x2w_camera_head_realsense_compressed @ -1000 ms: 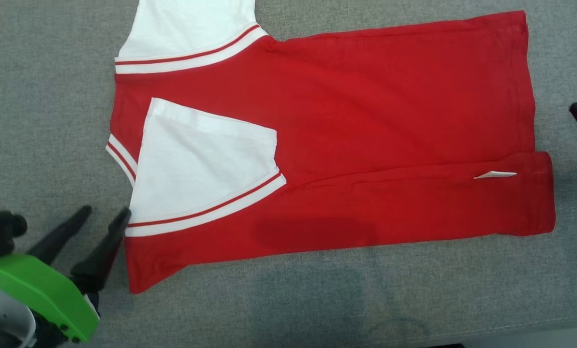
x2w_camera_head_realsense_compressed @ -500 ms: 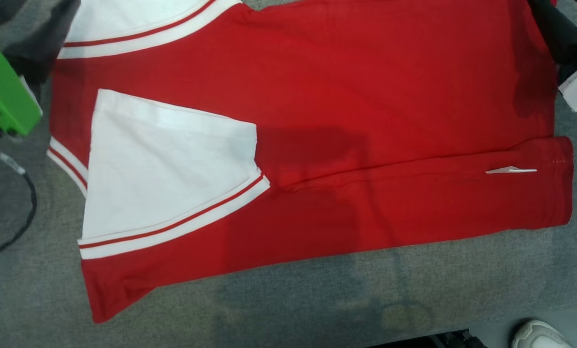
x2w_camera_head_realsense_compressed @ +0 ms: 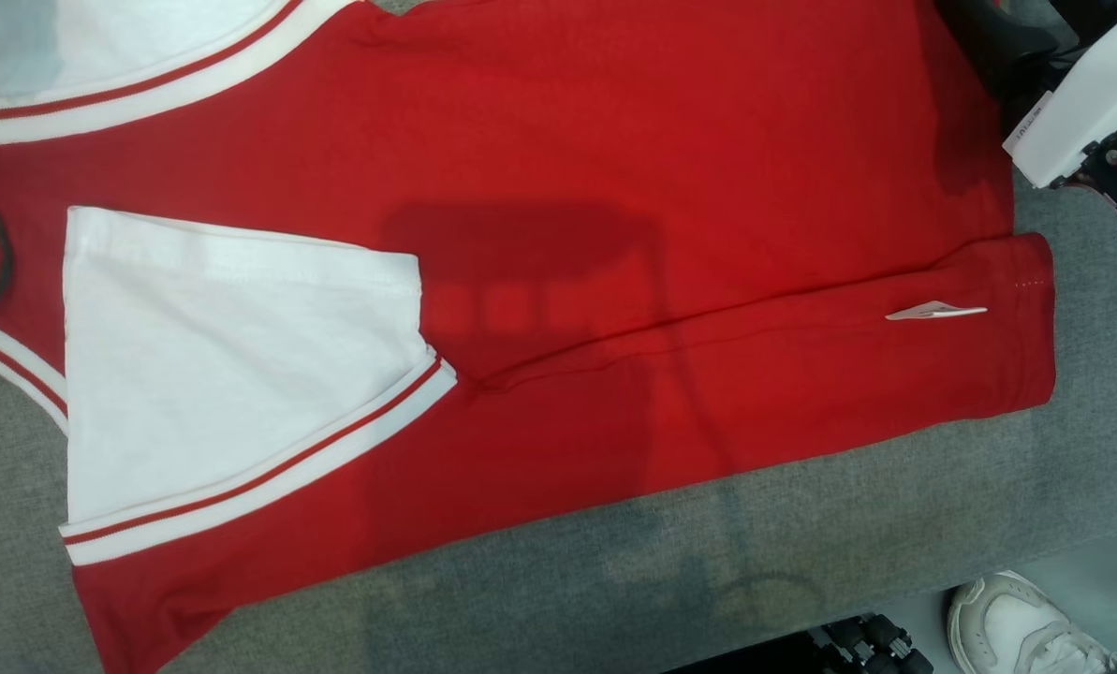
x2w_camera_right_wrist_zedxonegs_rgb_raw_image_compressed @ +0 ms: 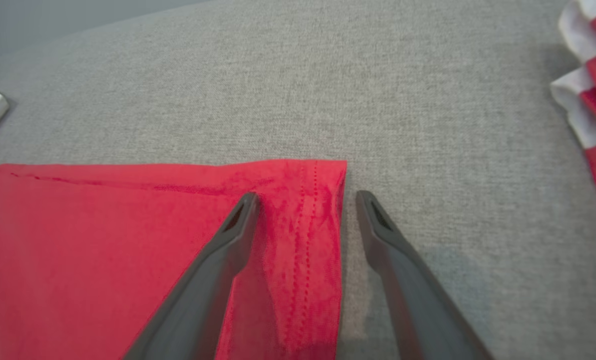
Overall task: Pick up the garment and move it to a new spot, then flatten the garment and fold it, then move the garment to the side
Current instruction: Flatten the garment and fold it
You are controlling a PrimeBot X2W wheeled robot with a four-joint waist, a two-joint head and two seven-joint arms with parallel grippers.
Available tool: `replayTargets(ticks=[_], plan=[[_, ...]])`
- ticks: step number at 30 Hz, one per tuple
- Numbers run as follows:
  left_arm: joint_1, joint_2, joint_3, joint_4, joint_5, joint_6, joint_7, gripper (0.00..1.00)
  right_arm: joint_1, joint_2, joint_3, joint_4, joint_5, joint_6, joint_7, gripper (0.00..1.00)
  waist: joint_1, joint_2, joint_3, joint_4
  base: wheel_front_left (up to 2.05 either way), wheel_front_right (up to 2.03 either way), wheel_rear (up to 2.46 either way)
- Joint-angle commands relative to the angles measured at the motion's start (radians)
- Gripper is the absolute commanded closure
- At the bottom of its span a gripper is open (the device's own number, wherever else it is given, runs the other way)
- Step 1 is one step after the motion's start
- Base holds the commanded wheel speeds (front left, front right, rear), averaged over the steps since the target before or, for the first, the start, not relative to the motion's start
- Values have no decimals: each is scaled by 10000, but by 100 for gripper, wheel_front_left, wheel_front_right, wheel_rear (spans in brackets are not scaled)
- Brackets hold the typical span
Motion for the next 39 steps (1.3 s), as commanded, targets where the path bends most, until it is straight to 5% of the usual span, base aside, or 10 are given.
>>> replayTargets(ticks=[1, 3, 4, 5, 6, 7, 17, 30, 39], plan=[[56, -143, -144, 256, -122, -84, 193, 0, -65, 26, 166, 95, 115, 0, 40, 0, 0, 0, 22, -103, 0, 0, 0], [-80, -296, -183, 376, -267, -159, 296, 0, -197, -9, 271, 127, 205, 0, -61, 2, 0, 0, 8, -123, 0, 0, 0], [-125, -351, -217, 416, -286, -188, 329, 0, -250, -26, 340, 154, 224, 0, -104, 22, 0, 0, -7, -125, 0, 0, 0], [-130, -409, -290, 459, -365, -192, 471, 17, -291, -46, 422, 183, 241, 1, -144, 51, 0, 0, -31, -118, 0, 0, 0], [-86, -473, -435, 471, -417, -250, 653, 88, -319, -98, 604, 246, 225, 1, -286, 100, 0, 0, -125, -74, 0, 0, 0], [-53, -442, -499, 448, -386, -316, 710, 100, -309, -136, 668, 302, 209, 1, -365, 100, 0, 0, -189, -43, 0, 0, 0], [1076, -399, -368, -1447, -737, -739, 51, 100, 821, -384, 505, 290, -28, 0, -1887, 100, 0, 0, -1380, 583, 0, 0, 0], [5059, 330, 1028, -5806, -1617, 308, -1475, 100, 2381, -784, 357, 22, -1197, 0, -3849, 100, 0, 0, -2403, 1165, 0, 0, 0], [6738, 277, 981, -6659, -1629, 539, -1960, 100, 2375, -1086, 763, 441, -2568, -2, -4433, 100, 0, 0, -2775, 1638, 0, 0, 0]])
